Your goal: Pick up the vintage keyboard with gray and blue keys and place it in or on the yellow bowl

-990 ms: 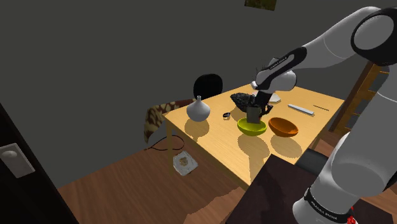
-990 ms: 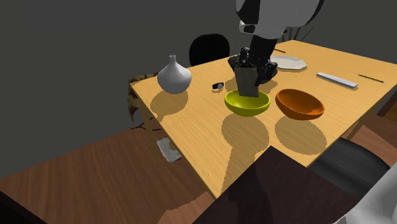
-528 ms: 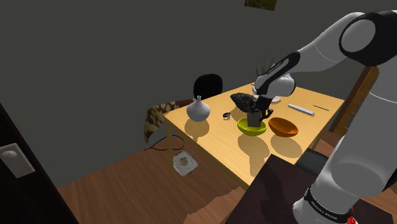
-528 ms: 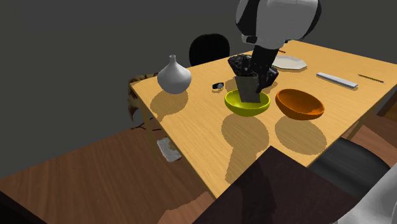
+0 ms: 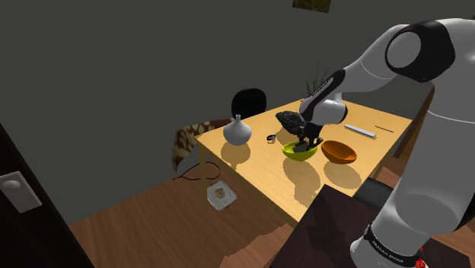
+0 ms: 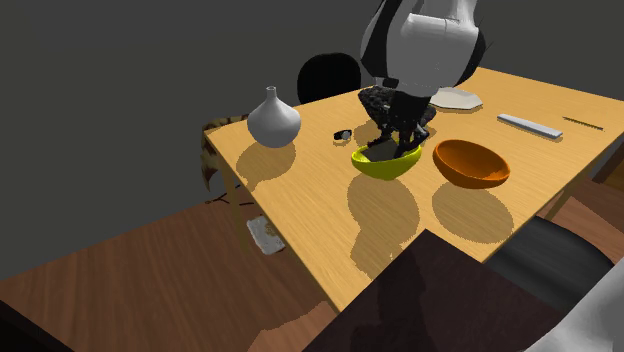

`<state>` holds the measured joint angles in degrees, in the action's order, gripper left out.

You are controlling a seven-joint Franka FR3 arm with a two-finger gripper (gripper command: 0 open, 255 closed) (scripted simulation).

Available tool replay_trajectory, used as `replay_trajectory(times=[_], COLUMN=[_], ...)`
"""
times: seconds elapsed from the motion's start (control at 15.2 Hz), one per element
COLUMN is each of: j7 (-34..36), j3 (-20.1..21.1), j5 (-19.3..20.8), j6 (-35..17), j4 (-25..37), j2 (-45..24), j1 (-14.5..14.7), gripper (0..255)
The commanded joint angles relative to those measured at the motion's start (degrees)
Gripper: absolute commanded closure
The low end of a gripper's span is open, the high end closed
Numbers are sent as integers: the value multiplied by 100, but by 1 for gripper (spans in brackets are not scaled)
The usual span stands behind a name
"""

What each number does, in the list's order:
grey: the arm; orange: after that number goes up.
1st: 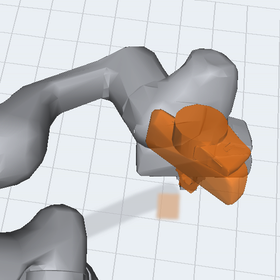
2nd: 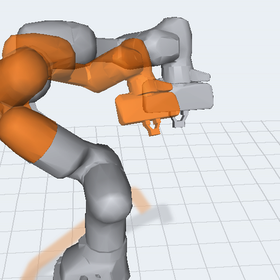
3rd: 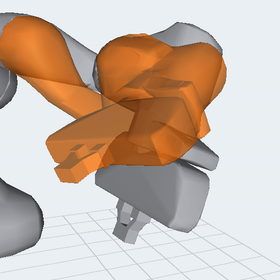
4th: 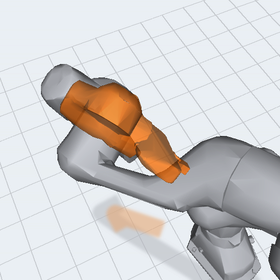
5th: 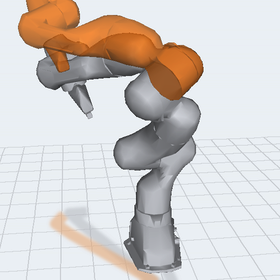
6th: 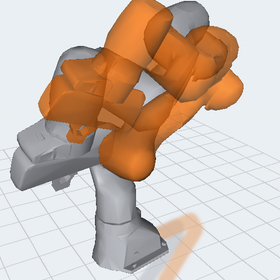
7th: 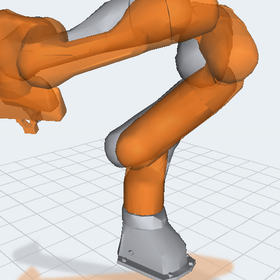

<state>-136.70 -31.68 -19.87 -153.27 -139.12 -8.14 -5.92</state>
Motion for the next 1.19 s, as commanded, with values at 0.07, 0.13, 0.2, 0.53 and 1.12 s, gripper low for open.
replay_trajectory(times=[0.07,0.13,0.2,0.53,1.12], j7=[-150,-149,-149,-122,686], j3=[57,58,59,48,-309], j5=[-184,-183,-183,-151,987], j6=[-79,-79,-79,-75,489], j4=[-19,-19,-19,-35,-104], j2=[-145,-144,-144,-117,726], j1=[-53,-54,-54,-44,130], gripper=[255,255,255,0,0])
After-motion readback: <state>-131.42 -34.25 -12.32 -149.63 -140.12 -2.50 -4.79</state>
